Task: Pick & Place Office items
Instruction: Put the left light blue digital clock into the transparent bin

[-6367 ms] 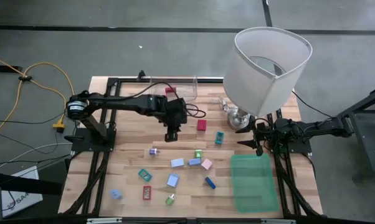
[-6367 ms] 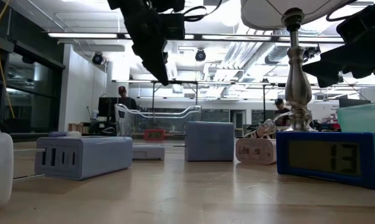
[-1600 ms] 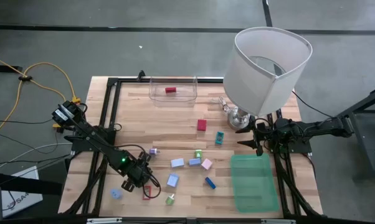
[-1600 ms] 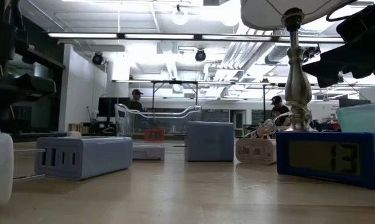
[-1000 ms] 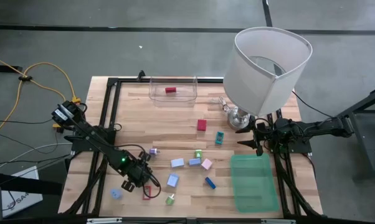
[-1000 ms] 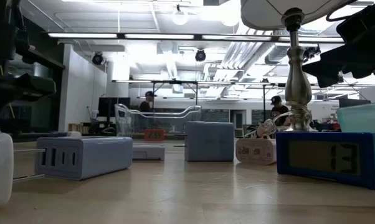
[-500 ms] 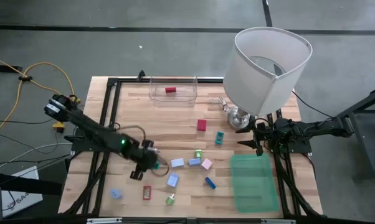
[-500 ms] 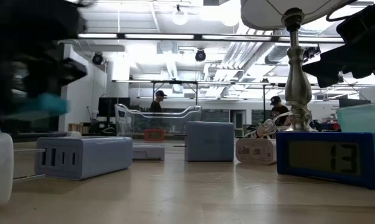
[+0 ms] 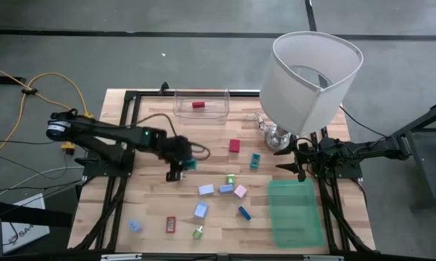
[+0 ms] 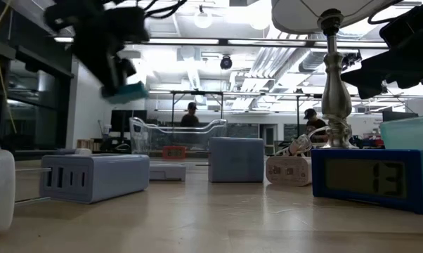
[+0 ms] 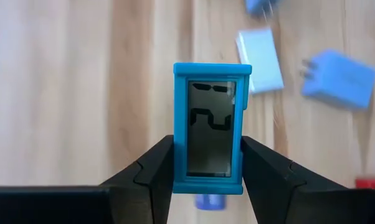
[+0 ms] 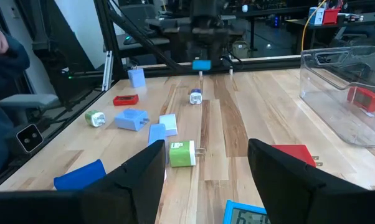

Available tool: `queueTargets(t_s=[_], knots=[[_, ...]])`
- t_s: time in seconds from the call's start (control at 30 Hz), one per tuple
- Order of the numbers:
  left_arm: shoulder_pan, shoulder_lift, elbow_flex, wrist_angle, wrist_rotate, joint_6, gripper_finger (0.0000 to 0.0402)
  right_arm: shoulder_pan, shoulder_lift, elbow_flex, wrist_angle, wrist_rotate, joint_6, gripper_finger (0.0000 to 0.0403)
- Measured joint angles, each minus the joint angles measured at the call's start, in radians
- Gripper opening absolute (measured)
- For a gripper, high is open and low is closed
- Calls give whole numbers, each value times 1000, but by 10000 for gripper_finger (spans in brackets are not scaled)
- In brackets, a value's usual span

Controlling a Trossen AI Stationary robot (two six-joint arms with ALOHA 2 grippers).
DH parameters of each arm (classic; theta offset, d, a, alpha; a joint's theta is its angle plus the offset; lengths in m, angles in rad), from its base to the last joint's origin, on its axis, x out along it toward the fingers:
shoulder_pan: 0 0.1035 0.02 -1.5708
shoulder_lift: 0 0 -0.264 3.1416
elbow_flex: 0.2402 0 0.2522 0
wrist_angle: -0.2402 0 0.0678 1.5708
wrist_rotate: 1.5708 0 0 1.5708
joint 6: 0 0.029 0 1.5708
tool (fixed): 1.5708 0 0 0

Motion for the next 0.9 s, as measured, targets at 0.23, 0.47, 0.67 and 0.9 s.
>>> queueTargets(t_s=[0.23, 0.47, 0.67, 0.9], knots=[[162, 5, 169, -168, -38, 84, 152, 0, 0, 0, 0, 0, 0, 215], [399, 81, 213, -181, 33, 187, 152, 0, 0, 0, 0, 0, 0, 215], [573, 177, 239, -104, 120, 323, 152, 0, 0, 0, 0, 0, 0, 215], [688, 334, 409, -149, 133, 459, 152, 0, 0, 0, 0, 0, 0, 215]])
